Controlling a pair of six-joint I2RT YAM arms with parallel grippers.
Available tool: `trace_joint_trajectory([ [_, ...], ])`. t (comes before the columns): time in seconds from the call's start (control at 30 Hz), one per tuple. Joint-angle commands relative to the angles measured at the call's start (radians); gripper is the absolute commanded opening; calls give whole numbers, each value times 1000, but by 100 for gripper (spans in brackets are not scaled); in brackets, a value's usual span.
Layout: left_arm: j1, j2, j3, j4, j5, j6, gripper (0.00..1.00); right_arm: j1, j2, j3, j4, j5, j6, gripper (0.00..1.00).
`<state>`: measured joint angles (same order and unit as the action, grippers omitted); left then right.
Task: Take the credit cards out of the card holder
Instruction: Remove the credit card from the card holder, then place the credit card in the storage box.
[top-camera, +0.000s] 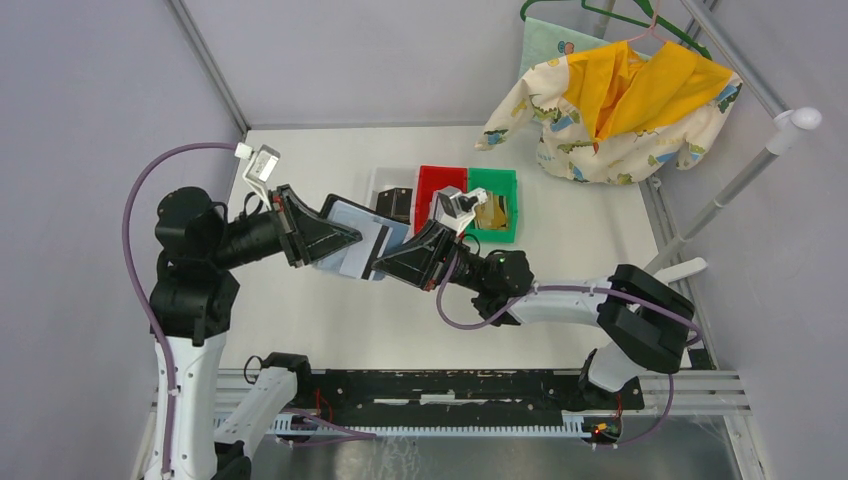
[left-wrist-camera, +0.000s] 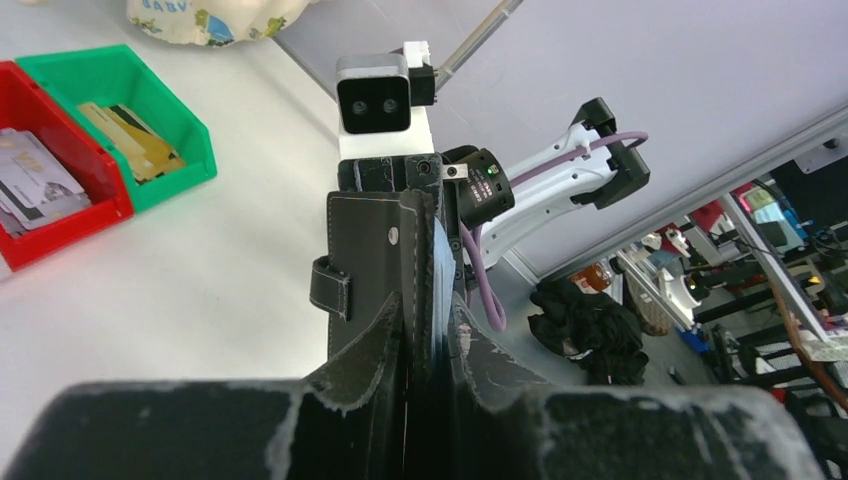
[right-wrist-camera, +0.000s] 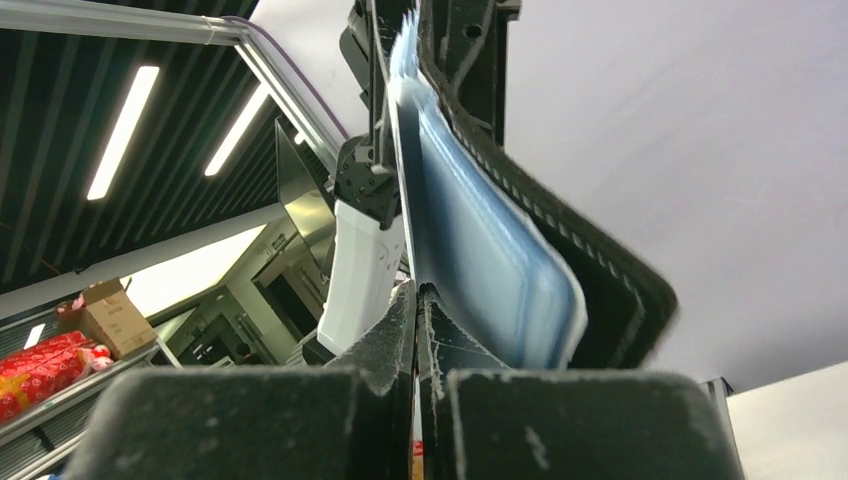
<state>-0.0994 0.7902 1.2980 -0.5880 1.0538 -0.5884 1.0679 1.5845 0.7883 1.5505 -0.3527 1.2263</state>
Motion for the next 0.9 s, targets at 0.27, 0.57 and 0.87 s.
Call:
trace_joint_trajectory([
  [0.27,2,24,160,-138,-158,262,3,-223,-227,-244,27,-117,33,0],
  [0.57,3,5,146,-171,-193,332,3,-464,-318,-21,-1086,-137,-521,0],
  [0.87,3,-7,147,-170,-157,319,2,-508,17,344,-1449,46,-735,0],
])
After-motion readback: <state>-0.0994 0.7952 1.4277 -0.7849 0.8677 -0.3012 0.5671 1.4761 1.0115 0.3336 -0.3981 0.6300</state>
